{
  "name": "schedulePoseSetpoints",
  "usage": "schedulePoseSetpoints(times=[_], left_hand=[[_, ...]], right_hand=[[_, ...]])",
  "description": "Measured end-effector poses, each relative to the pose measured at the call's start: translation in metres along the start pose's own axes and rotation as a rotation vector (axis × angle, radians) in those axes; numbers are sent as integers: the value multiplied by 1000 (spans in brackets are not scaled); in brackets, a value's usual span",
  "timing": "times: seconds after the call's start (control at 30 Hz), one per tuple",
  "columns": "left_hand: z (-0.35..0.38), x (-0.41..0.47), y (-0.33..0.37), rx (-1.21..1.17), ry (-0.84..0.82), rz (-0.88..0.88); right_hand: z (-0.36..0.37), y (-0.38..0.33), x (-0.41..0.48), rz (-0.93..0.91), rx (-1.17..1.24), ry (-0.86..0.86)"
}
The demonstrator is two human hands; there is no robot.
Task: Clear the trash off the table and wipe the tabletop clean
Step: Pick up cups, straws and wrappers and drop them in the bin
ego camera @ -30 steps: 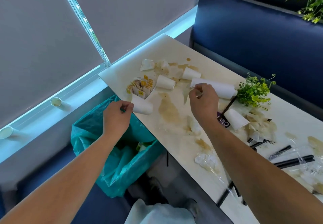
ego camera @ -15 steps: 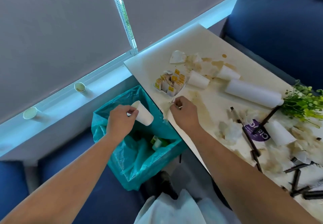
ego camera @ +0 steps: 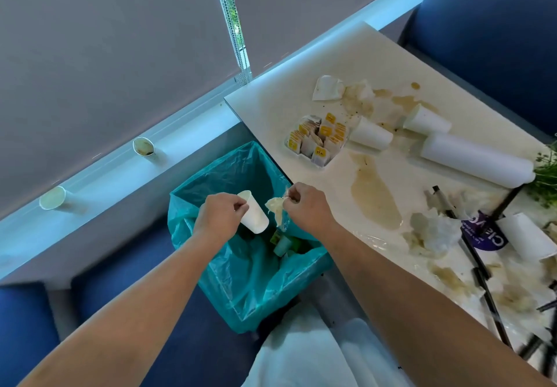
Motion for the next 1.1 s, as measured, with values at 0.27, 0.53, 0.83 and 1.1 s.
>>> schedulePoseSetpoints(times=[0.27, 0.53, 0.83, 1.1], left_hand=[[-1, 10, -2, 206, -56, 79], [-17, 25, 27, 74, 81, 160], [-30, 49, 139, 21, 150, 362], [-20, 72, 250, 99, 109, 556]], right_hand=[[14, 6, 6, 82, -105, -199], [-32, -3, 21, -14, -93, -61], [-155, 11, 27, -14, -99, 316], [-260, 52, 30, 46, -170, 458]])
Point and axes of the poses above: each hand's wrist, its own x-axis towards the middle knuckle, its own z-axis out of the palm, y = z × x, the point moved 4 cm from there along x, towards the middle knuckle, and after that the axes turned 10 degrees about x, right-handed, at the moved point
